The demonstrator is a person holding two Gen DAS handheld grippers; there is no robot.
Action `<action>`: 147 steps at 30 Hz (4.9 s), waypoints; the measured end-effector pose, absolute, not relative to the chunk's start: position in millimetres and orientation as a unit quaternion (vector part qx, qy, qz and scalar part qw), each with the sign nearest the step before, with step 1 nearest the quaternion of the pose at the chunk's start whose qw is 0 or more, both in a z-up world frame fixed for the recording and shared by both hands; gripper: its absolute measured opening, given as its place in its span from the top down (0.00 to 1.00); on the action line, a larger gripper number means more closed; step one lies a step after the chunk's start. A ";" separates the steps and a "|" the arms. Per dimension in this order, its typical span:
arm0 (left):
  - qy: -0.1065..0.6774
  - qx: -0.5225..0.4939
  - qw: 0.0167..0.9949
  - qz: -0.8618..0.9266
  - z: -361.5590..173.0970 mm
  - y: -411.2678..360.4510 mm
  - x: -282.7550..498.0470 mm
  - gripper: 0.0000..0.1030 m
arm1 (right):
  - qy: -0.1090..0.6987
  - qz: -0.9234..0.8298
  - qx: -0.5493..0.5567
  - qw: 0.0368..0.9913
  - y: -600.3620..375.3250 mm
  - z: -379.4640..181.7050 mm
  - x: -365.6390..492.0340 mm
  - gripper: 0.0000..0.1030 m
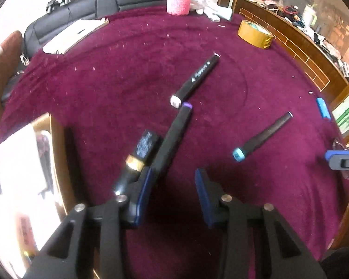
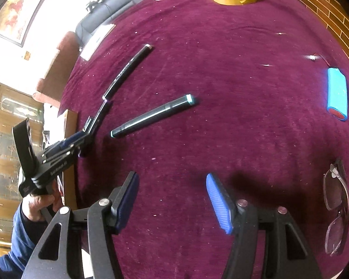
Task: Organize objects
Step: 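Grasp the purple-ended black marker with the left gripper while the right grasps the blue-capped marker, then carry both held markers over the cardboard box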
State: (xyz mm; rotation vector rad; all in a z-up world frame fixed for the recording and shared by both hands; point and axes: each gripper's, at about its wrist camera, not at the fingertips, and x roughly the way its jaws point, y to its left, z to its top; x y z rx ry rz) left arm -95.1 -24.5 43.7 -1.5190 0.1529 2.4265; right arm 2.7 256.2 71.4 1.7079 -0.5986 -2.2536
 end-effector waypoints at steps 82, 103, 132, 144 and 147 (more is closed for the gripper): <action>0.086 -0.411 0.027 0.907 90.2 -6.9 -6.1 0.86 | -0.061 -0.770 0.595 0.223 148.1 80.9 10.8 0.84; 0.129 -0.332 -0.097 0.929 143.1 -68.7 22.6 0.86 | -0.050 -0.767 0.571 0.286 84.7 109.5 15.6 0.84; 0.088 -0.377 -0.185 0.903 132.1 -184.6 52.2 0.86 | -0.027 -0.732 0.563 0.382 -50.5 126.1 6.6 0.83; 0.089 -0.391 -0.193 0.895 123.5 -205.7 53.4 0.86 | -0.023 -0.715 0.576 0.394 -88.7 112.5 2.5 0.83; 0.089 -0.395 -0.192 0.894 121.1 -208.9 52.5 0.86 | -0.022 -0.714 0.577 0.395 -94.4 110.1 0.5 0.83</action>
